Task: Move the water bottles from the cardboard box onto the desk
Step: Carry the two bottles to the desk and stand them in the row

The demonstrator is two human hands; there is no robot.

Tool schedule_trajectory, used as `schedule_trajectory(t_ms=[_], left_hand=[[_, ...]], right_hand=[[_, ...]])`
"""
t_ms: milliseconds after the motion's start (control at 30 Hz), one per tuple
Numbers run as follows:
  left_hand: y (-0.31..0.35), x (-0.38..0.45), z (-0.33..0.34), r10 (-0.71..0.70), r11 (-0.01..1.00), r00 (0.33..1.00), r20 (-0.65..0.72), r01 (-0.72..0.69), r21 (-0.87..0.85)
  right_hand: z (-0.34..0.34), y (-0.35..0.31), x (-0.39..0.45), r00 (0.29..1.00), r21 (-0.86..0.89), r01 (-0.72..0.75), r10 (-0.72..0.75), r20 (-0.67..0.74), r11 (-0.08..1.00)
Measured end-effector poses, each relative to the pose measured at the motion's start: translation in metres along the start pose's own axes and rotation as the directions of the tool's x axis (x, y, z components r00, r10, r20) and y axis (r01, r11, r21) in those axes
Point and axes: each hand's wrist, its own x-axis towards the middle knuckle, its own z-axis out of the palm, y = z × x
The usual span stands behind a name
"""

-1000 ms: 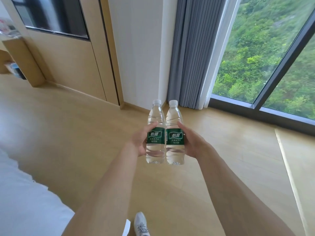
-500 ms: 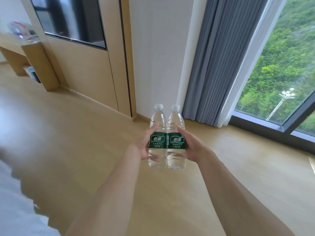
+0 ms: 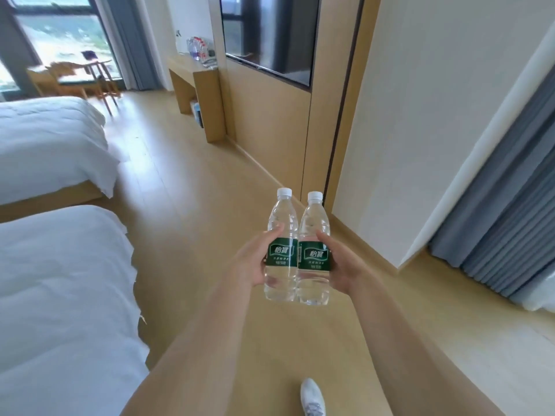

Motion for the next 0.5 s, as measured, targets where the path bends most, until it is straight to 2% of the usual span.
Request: schedule_trajectory(t_ms=[133,367,500], left_hand=[[0.035,0.041,-0.019,0.000,0.997,0.992,-0.128,-0.009,-0.071],[0.093,0.105,-0.035,0.016,0.990,0.978,-0.207,-0.046,-0.137],[0.114,0.130,-0.055,0.028,0.969,0.978,-0.209,-0.079,-0.236]], right_hand=[[0.009,-0.036,0.063,0.995,-0.022,-0.043,0.045,0.090,0.999],[0.014,-0.103,0.154,0.980,-0.105,-0.093,0.110,0.167,0.990],[0.021,-0.127,0.194,0.965,-0.124,-0.123,0.148,0.215,0.985]])
